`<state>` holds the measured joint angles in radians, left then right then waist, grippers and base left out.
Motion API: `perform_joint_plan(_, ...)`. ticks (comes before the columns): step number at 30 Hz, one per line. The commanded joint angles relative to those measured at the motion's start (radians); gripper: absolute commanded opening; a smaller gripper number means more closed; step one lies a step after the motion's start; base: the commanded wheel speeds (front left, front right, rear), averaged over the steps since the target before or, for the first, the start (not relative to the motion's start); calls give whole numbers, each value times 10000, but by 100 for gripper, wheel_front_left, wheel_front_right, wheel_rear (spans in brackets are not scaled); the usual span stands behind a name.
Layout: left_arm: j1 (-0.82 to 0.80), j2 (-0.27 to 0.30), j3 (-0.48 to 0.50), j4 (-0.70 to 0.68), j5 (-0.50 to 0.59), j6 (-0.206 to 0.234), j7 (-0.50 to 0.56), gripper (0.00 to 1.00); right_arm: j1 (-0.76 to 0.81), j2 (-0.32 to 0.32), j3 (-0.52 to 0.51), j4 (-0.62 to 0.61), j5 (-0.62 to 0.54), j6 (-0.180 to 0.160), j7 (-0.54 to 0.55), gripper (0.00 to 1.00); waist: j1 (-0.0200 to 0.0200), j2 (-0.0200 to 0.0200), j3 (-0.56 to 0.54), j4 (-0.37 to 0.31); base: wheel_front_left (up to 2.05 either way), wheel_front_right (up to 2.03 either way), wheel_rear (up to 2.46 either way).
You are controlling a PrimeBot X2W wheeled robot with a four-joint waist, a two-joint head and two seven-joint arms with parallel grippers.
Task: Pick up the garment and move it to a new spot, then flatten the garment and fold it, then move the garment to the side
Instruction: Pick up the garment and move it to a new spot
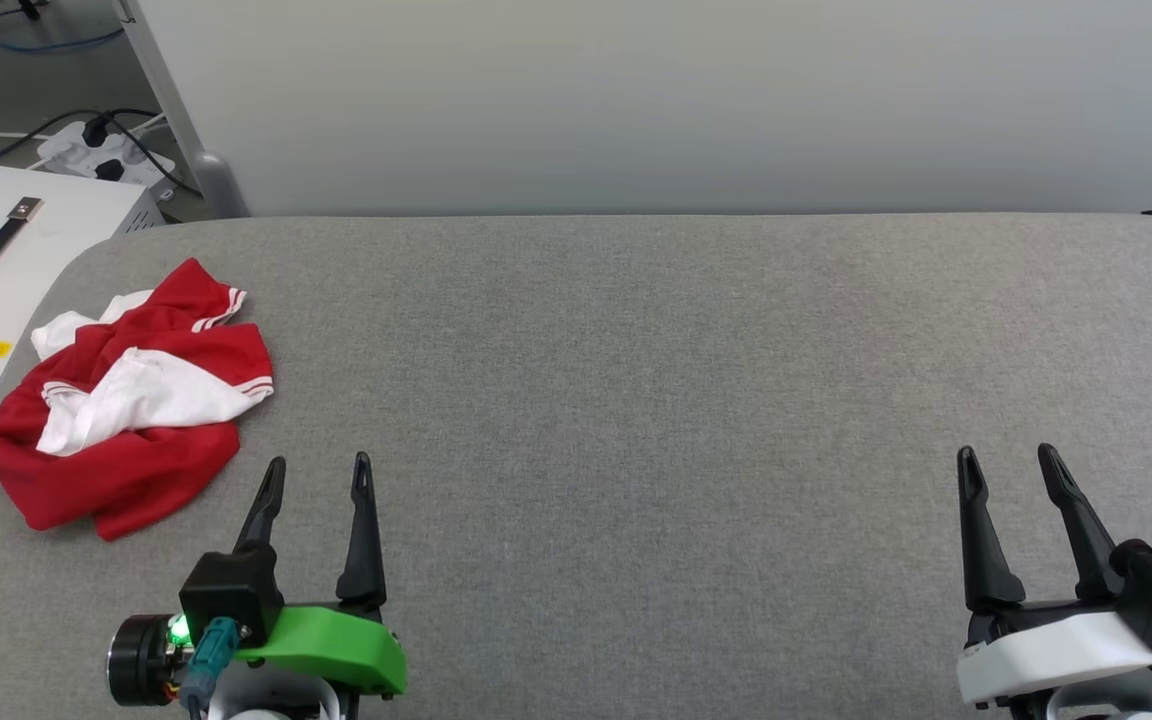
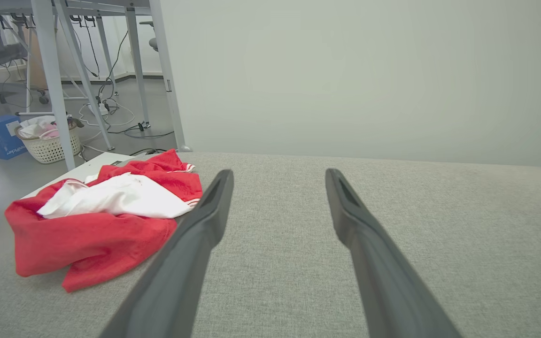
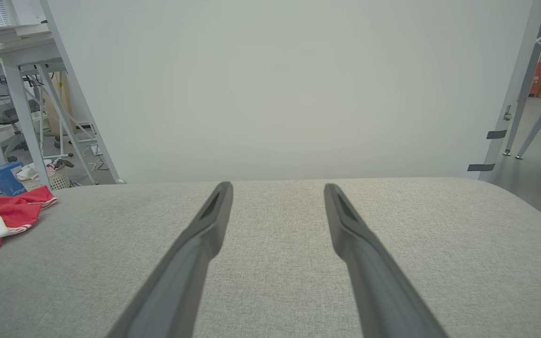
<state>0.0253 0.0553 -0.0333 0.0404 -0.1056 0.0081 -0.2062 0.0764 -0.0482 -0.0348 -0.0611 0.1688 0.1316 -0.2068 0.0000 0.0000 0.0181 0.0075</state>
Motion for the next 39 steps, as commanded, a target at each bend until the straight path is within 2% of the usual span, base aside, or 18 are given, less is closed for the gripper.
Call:
perform_joint_plan(1,164,-42,-37,31,-92,-19,-104,100,136,-17,-12,-70,116,-8,-104,100,0,0,2,-2,0,0,0)
perform_joint_plan(24,171,-51,-134,310,-147,0,-555,100,325,-20,-7,-42,245,-9,-550,100,0,0,56,123,0,0,0)
perform_joint_plan(32,-16,-51,18,348,-31,65,-555,100,247,-20,74,-23,121,-9,-550,100,0,0,218,703,0,0,0)
perform_joint_plan(39,-83,-51,202,377,-68,133,-556,100,182,-20,176,25,-27,-9,-550,100,0,0,355,1487,0,0,0)
